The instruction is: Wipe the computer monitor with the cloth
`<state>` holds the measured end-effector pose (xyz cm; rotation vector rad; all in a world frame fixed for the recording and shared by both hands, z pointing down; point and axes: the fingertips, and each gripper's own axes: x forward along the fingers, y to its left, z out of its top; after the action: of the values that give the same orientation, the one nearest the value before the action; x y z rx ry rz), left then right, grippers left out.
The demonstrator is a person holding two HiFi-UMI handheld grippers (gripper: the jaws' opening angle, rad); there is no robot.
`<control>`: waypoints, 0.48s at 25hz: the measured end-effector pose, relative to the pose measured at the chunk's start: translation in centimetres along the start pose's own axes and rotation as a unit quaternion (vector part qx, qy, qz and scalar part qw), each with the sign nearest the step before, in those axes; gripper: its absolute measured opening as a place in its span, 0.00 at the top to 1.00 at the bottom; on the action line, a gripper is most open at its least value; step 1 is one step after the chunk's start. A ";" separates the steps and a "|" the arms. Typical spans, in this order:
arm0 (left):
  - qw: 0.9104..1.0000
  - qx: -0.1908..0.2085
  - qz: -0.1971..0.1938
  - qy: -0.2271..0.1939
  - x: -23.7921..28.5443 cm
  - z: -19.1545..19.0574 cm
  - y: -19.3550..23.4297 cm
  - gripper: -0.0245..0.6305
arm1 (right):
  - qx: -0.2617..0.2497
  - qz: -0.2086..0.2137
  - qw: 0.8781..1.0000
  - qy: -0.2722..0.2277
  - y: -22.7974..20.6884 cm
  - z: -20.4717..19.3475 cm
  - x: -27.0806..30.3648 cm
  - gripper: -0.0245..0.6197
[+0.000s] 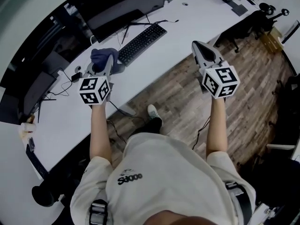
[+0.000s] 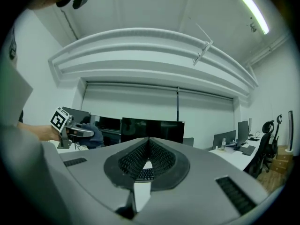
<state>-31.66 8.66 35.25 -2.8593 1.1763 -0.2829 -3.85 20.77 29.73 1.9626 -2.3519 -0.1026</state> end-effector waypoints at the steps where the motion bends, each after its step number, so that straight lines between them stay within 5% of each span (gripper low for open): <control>1: 1.000 -0.001 0.008 -0.002 1.2 0.1 1.0 0.87 | -0.002 0.001 1.000 0.004 -0.9 -0.2 0.8 0.96; 12: 0.990 -0.009 0.132 -0.038 9.6 4.1 16.0 0.87 | -0.024 0.043 0.998 0.028 -6.6 0.3 17.8 0.96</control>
<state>-35.36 -9.61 31.02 -2.6587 1.5262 -0.1509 -0.60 2.06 29.00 1.8176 -2.3712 -0.0964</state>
